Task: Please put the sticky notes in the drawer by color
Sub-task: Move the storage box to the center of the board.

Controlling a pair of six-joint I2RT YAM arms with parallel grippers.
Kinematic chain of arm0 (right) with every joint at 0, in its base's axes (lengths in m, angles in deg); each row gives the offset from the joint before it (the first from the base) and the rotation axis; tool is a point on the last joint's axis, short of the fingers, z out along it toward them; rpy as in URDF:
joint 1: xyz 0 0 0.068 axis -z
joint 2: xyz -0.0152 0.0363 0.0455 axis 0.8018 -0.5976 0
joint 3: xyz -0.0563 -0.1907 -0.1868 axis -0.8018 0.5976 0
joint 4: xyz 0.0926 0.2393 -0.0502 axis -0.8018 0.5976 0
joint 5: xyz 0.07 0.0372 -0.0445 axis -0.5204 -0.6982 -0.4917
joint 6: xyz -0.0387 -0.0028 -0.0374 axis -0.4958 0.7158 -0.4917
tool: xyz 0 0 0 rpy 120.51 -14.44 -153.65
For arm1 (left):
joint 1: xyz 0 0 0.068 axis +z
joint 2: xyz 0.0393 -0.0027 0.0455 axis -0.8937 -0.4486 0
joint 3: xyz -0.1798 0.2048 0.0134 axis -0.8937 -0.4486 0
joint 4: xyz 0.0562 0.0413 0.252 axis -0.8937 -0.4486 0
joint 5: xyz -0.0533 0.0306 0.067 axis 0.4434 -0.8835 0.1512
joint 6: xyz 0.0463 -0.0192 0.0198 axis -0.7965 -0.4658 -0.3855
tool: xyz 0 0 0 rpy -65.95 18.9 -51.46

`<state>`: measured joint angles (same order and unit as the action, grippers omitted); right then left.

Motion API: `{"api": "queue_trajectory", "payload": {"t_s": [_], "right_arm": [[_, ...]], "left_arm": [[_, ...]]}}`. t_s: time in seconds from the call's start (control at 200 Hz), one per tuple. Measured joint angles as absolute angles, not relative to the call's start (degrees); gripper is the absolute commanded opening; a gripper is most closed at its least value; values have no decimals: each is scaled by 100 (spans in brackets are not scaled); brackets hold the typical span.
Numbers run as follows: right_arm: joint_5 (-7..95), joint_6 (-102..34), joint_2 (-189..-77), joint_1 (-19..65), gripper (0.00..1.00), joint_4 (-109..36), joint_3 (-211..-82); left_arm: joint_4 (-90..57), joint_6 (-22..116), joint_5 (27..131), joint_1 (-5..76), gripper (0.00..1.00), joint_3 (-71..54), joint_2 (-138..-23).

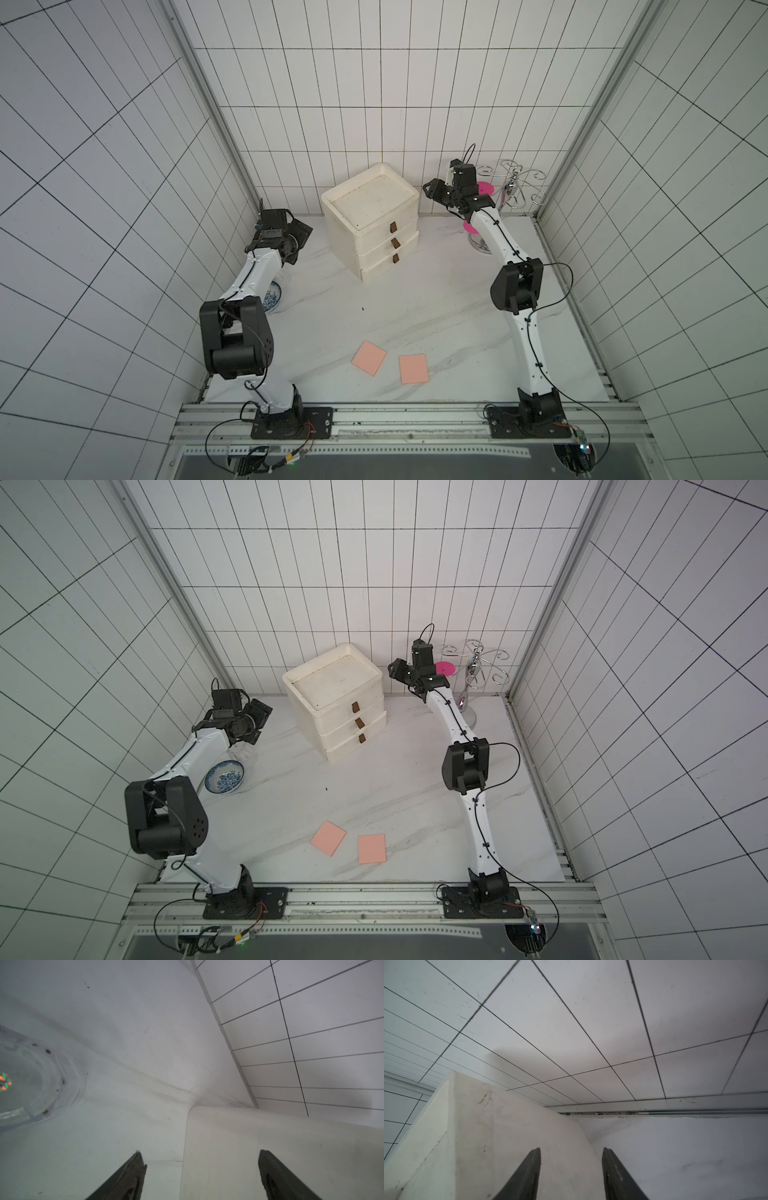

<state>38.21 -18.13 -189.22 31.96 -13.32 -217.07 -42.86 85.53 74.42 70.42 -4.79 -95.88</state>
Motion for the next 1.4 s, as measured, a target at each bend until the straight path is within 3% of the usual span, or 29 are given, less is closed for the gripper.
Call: {"api": "queue_trajectory", "payload": {"t_s": [0.105,0.35,0.695,1.114,1.399], "right_arm": [[3635,-1820,-19037,3174,52,-1362,-21707],[3310,-1870,-19066,3148,52,-1605,-21707],[2663,-1925,-19051,3200,52,-1970,-21513],[2529,-2393,-16721,3038,52,-2387,-17707],[3500,-2491,-14640,2789,53,-2300,-15493]], "left_arm": [[-4107,8614,7530,7116,87,295,-10405],[-3841,8723,8881,7094,80,2813,-12482],[-3768,8446,9908,6576,79,3549,-13113],[-3539,8142,11057,6069,79,3960,-13424],[-3497,8113,11468,5534,79,3958,-13424]]}}
